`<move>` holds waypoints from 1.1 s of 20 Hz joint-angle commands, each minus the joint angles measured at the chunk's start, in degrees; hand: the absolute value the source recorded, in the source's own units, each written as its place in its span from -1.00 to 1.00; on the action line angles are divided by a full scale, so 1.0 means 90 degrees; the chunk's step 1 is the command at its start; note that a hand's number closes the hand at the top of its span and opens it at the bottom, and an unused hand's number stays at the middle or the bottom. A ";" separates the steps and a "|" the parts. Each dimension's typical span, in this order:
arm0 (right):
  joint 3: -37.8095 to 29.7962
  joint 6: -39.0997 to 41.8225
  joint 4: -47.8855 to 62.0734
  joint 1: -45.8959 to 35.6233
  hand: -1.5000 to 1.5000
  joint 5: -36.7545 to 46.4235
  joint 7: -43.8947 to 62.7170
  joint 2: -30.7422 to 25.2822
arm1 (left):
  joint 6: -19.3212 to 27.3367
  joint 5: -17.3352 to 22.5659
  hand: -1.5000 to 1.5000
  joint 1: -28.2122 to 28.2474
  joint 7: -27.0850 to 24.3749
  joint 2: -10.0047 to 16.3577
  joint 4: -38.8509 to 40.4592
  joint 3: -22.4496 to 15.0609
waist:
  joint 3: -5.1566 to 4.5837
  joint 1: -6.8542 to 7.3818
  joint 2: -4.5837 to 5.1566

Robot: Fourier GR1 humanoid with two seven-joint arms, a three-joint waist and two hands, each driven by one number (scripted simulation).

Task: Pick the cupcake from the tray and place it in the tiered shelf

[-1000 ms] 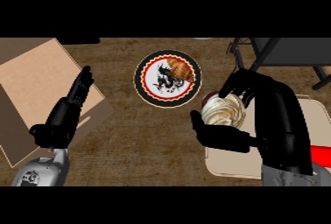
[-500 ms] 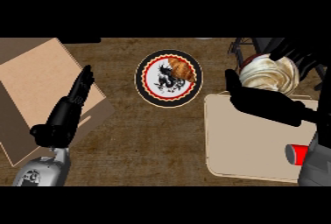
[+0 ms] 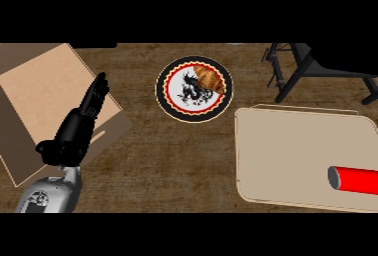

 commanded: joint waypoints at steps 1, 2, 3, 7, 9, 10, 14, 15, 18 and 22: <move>-0.0571 0.0298 0.0514 -0.0544 1.00 -0.0173 0.0025 -0.0384 | 0.0086 -0.0077 0.00 0.0032 0.0139 -0.0392 0.0867 -0.0234 | -0.0105 -0.0063 0.0114; -0.0439 -0.0077 0.0805 -0.0453 1.00 0.0220 -0.0043 -0.0291 | -0.0049 0.0028 0.00 0.0289 0.0298 -0.0215 0.0501 -0.0145 | -0.0103 0.0058 0.0112; -0.0615 0.0193 0.0520 -0.0484 1.00 -0.0026 -0.0035 -0.0434 | 0.0034 -0.0084 0.00 0.0517 0.0060 -0.0347 0.0671 -0.0260 | -0.0104 -0.0017 0.0097; -0.0798 0.0049 0.1319 -0.0646 1.00 -0.0018 -0.0594 -0.0672 | -0.0199 0.0138 0.00 0.0142 0.0340 -0.0156 0.0572 -0.0011 | -0.0100 0.0032 0.0119; -0.0522 -0.0101 0.1244 -0.0716 1.00 0.0243 -0.0491 -0.0501 | -0.0009 -0.0119 0.00 0.0000 0.0227 -0.0290 0.0919 -0.0090 | -0.0103 -0.0011 0.0124; -0.0854 0.0136 0.1615 -0.0926 1.00 -0.0037 -0.0866 -0.0908 | 0.0046 -0.0214 0.00 0.0464 -0.0162 -0.0306 0.0735 -0.0147 | -0.0104 0.0043 0.0121; -0.0780 -0.0309 0.2272 -0.0941 1.00 0.0289 -0.1413 -0.1037 | -0.0200 -0.0023 0.00 0.0009 0.0213 -0.0201 0.0739 -0.0022 | -0.0100 0.0061 0.0141; -0.0731 -0.0422 0.2299 -0.0788 1.00 0.0355 -0.1596 -0.1070 | -0.0138 -0.0074 0.00 0.0204 -0.0077 -0.0268 0.0905 -0.0024 | -0.0102 0.0052 0.0154; -0.0784 -0.0654 0.2926 -0.0990 1.00 0.0500 -0.1747 -0.1085 | -0.0242 -0.0044 0.00 0.0176 0.0013 -0.0299 0.0822 -0.0092 | -0.0103 0.0093 0.0152; -0.0428 -0.1301 0.3262 -0.0638 1.00 0.0936 -0.2585 -0.1171 | -0.0279 0.0026 0.00 0.0102 0.0195 -0.0265 0.0640 0.0014 | -0.0098 0.0120 0.0157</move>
